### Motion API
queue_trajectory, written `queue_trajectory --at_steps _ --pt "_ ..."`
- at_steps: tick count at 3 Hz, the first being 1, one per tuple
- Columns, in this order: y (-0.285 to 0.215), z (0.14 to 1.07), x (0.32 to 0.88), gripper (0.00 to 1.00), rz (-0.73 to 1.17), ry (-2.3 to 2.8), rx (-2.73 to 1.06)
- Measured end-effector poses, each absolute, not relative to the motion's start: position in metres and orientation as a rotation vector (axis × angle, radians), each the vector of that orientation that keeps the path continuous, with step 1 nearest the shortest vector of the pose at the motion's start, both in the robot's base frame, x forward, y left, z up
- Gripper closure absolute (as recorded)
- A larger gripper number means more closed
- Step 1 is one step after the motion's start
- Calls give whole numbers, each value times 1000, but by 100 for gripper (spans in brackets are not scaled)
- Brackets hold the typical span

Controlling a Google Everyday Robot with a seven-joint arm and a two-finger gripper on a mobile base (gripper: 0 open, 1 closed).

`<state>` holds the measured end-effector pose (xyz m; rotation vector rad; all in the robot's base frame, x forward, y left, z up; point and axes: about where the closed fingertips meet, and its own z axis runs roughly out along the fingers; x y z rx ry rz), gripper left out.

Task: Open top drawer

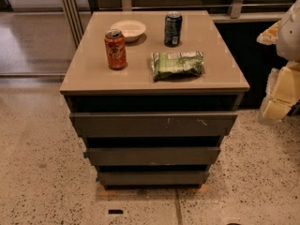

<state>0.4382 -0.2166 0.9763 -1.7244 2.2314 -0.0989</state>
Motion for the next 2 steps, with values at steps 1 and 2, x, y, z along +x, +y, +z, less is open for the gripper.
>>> queue_trajectory --at_steps 1,2 --pt "-217 976 438 0 -99 2231 -1724" --pt "-216 977 439 12 -103 2226 -1719"
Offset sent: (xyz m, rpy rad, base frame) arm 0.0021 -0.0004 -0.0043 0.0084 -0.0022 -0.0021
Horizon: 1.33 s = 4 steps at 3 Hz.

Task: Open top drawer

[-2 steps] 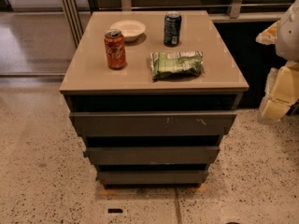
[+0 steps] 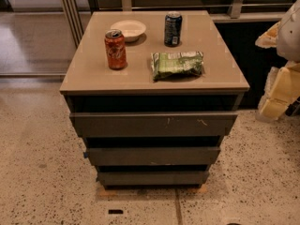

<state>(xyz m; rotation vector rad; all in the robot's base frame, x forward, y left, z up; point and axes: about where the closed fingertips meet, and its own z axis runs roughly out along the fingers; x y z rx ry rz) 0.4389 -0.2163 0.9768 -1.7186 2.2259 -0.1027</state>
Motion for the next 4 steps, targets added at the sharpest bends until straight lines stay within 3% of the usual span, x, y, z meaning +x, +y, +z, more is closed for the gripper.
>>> queue_trajectory --at_steps 1,3,4 --pt "-213 940 455 43 -66 2193 -1675" --pt "-189 822 504 90 80 2163 -1639" --pt "-189 814 508 100 88 2163 -1632"
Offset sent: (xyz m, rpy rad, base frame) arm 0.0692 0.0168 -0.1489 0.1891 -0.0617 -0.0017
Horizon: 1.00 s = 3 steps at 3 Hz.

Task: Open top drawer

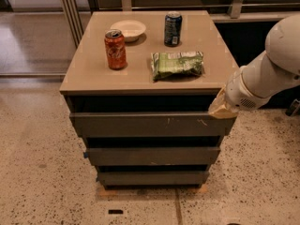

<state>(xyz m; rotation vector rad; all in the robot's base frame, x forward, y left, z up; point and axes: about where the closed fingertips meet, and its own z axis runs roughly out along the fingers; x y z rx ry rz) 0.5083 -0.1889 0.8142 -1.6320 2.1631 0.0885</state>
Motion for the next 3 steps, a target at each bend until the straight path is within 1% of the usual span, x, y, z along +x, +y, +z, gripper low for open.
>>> queue_trajectory --at_steps 1,2,3 --pt "-189 814 508 100 88 2163 -1632" --pt "-193 795 509 100 56 2136 -1621" --pt "-191 761 511 81 61 2107 -1595"
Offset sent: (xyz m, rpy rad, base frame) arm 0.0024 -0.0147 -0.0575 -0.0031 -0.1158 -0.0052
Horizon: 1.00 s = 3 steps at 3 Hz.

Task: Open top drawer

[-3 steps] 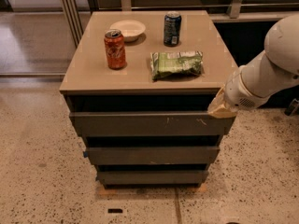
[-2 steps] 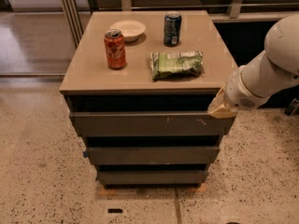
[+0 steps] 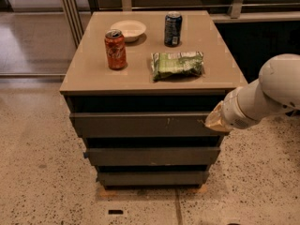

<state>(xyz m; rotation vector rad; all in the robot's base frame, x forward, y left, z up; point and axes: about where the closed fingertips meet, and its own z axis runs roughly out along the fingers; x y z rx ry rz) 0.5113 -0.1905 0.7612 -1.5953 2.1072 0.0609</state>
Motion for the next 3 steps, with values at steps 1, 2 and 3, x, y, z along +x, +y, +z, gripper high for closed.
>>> queue_trajectory --at_steps 1,2,3 --pt "-183 734 518 58 98 2076 -1576" --pt "-174 717 525 35 147 2044 -1576" --pt "-165 706 531 11 194 2027 -1580"
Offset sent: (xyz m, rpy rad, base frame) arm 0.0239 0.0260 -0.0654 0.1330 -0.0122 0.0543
